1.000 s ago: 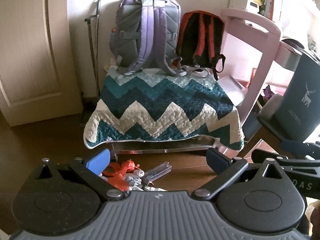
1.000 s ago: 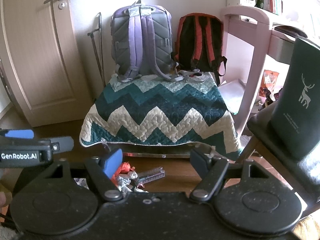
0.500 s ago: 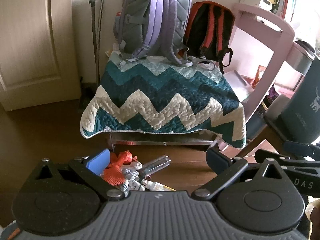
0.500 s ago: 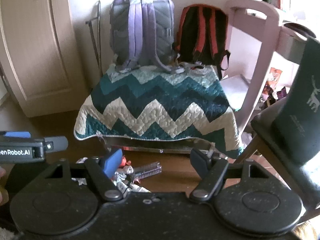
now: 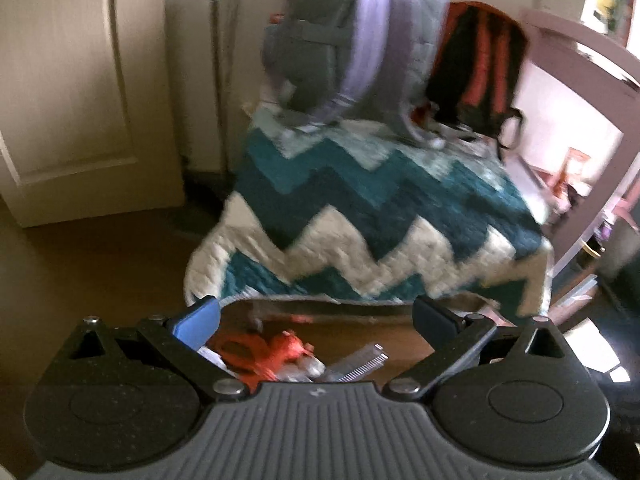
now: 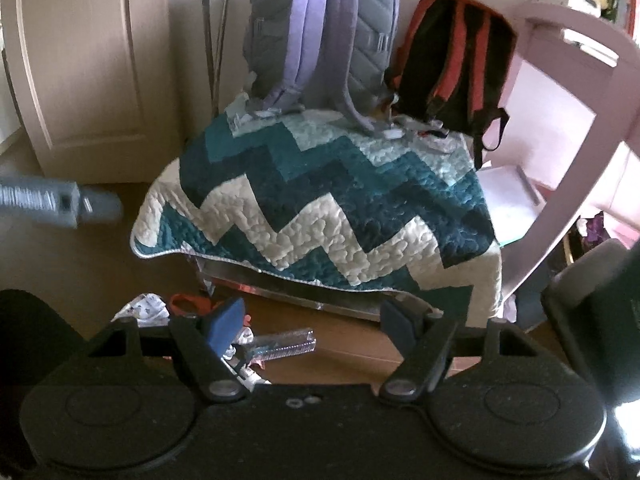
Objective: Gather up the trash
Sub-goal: 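Lower the left tool onto the orange foam net while the right tool grasps the milk carton, then carry the orange net and milk carton in both tools over the teal bin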
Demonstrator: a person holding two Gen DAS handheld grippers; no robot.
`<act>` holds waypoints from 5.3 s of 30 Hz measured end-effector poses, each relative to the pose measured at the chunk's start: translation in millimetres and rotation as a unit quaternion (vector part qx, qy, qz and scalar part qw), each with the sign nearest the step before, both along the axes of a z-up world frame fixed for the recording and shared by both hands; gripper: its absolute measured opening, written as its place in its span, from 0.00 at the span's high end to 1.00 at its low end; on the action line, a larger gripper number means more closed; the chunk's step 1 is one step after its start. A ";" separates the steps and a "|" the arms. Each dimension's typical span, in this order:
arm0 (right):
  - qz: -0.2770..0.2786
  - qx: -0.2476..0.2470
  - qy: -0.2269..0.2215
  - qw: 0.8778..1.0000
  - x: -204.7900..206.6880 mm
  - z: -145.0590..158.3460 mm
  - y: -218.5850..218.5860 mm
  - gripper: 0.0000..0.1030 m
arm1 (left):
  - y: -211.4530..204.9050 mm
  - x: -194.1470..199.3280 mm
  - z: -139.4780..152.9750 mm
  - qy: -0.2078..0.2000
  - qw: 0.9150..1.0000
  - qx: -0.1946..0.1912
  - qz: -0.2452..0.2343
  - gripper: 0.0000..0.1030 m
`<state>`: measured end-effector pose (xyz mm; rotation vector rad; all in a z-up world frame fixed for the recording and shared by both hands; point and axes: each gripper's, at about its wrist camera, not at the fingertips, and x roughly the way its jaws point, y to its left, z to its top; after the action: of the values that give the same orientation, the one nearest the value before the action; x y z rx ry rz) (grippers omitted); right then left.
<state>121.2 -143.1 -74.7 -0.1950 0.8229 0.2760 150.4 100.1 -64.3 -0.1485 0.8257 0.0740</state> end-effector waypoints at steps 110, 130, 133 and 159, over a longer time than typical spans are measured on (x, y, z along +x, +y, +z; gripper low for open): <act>0.058 -0.035 0.022 0.997 99.3 -70.9 -9.3 0.53 | -67.4 129.7 -58.1 0.083 0.959 -0.009 -0.271 0.77; -0.109 0.073 -0.146 0.981 -3.4 157.2 -210.6 0.53 | -280.3 55.3 164.5 -0.037 0.933 -0.004 -0.359 0.77; -0.136 0.073 -0.175 0.972 -5.9 188.9 -249.5 0.53 | -331.0 52.6 193.7 -0.055 0.920 0.000 -0.388 0.77; -0.273 0.038 -0.101 0.956 35.1 155.9 -427.7 0.53 | -603.4 107.4 192.0 -0.007 0.881 0.013 -0.474 0.77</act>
<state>156.3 -570.7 81.2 0.0810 0.6326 -0.2305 257.8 -503.4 127.7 0.2932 0.8090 -0.8421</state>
